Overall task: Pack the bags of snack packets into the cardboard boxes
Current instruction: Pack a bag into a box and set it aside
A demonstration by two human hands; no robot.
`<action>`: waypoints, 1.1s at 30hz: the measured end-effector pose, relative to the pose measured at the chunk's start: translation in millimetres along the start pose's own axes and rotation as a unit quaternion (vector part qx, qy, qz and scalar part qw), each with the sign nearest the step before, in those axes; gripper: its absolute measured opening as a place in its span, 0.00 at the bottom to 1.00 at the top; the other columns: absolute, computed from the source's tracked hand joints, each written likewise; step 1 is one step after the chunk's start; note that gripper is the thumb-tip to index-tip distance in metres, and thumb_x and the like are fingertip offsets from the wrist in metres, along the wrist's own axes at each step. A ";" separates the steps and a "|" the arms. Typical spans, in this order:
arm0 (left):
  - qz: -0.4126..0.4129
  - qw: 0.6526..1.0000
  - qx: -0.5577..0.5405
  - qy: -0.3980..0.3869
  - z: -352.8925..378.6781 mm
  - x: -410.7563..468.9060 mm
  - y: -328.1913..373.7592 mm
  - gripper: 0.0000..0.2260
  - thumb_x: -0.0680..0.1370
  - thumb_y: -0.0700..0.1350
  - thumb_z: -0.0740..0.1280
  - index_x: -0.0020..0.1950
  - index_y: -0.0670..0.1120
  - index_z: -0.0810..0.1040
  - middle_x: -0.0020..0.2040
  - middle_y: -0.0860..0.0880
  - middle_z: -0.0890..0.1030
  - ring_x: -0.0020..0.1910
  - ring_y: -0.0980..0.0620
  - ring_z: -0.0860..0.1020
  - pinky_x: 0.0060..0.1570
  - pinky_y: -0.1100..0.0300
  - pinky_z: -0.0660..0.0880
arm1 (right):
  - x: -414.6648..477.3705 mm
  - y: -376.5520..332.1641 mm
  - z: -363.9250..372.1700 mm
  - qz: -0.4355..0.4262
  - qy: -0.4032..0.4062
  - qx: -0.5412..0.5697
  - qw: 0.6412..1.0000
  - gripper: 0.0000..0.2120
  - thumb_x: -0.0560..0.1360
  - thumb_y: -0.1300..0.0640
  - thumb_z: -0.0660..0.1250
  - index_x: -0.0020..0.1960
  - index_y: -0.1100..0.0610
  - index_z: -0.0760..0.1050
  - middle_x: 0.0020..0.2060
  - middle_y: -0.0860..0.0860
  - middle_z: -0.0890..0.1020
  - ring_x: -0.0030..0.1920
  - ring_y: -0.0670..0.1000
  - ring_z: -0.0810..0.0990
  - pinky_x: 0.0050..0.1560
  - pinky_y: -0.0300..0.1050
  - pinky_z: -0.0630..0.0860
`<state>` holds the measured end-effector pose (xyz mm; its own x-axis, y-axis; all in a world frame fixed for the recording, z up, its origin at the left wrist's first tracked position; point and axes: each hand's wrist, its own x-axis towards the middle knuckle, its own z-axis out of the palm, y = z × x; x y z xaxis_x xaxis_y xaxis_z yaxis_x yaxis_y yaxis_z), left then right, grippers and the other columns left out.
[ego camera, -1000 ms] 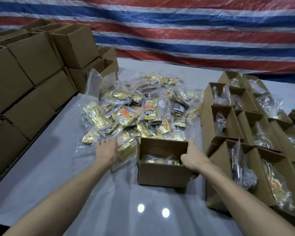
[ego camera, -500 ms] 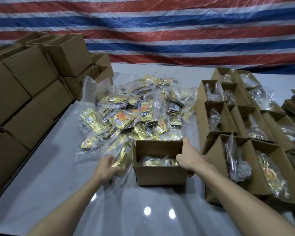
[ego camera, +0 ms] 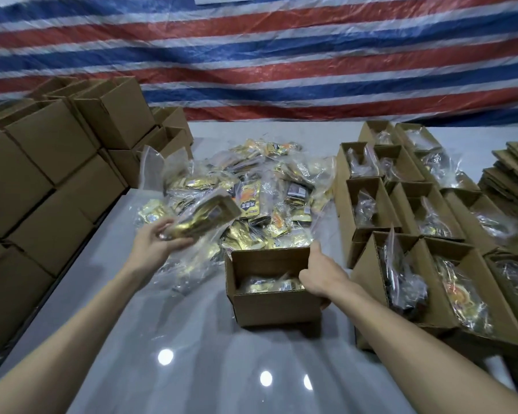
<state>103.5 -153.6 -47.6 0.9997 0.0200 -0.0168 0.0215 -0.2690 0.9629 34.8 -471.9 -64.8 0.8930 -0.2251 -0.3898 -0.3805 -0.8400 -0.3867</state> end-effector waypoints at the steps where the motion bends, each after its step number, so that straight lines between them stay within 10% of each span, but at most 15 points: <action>1: 0.012 1.000 -0.006 -0.013 0.2 0.0 16.7 0.19 0.64 0.37 0.81 0.51 0.48 0.82 0.46 0.47 0.85 0.42 0.51 0.83 0.41 0.57 0.79 | -0.4 0.1 0.0 0.000 0.000 0.001 1.000 0.32 0.72 0.62 0.59 0.74 0.58 0.51 0.46 0.55 0.76 0.44 0.58 0.76 0.37 0.47 0.68; 10: 0.066 0.968 0.037 -0.237 46.1 -30.5 105.3 0.16 0.69 0.31 0.76 0.54 0.45 0.81 0.50 0.44 0.84 0.47 0.45 0.84 0.42 0.57 0.82 | -4.5 4.4 0.2 -0.010 -0.021 0.022 0.999 0.33 0.74 0.62 0.60 0.75 0.57 0.50 0.53 0.58 0.77 0.53 0.60 0.78 0.45 0.49 0.74; 14: -0.003 0.953 0.063 -0.298 72.0 -40.4 100.9 0.16 0.72 0.33 0.75 0.58 0.39 0.78 0.55 0.35 0.81 0.50 0.40 0.82 0.51 0.45 0.80 | -4.5 8.0 -0.9 -0.008 -0.040 0.070 0.997 0.22 0.74 0.62 0.59 0.68 0.56 0.71 0.56 0.57 0.78 0.53 0.61 0.80 0.48 0.54 0.82; 21: -0.069 0.939 0.158 -0.297 94.8 -35.1 64.6 0.14 0.75 0.34 0.72 0.58 0.42 0.75 0.47 0.37 0.80 0.45 0.41 0.82 0.52 0.41 0.79 | 2.1 14.9 -0.2 -0.038 -0.023 0.067 0.997 0.33 0.71 0.61 0.57 0.74 0.48 0.56 0.57 0.58 0.78 0.46 0.57 0.74 0.48 0.47 0.77; 25: -0.001 0.902 0.328 -0.280 102.4 -27.8 52.3 0.24 0.75 0.42 0.73 0.70 0.46 0.71 0.53 0.48 0.76 0.51 0.48 0.76 0.49 0.57 0.72 | 0.7 19.9 -7.6 -0.047 -0.059 0.115 0.990 0.31 0.70 0.65 0.55 0.70 0.44 0.59 0.55 0.56 0.78 0.43 0.51 0.79 0.30 0.39 0.74; 33: 0.020 0.817 0.467 -0.338 130.9 -31.5 32.8 0.17 0.75 0.38 0.69 0.63 0.46 0.74 0.57 0.45 0.78 0.53 0.46 0.76 0.49 0.56 0.74 | -2.4 22.4 -13.8 -0.057 -0.111 0.161 0.979 0.31 0.71 0.68 0.52 0.70 0.47 0.58 0.53 0.56 0.73 0.38 0.61 0.84 0.28 0.50 0.81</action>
<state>74.6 -289.1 -50.8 0.7729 -0.4580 -0.4391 -0.3244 -0.8800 0.3469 27.4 -497.0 -61.0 0.8737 0.0046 -0.4865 -0.3686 -0.6463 -0.6681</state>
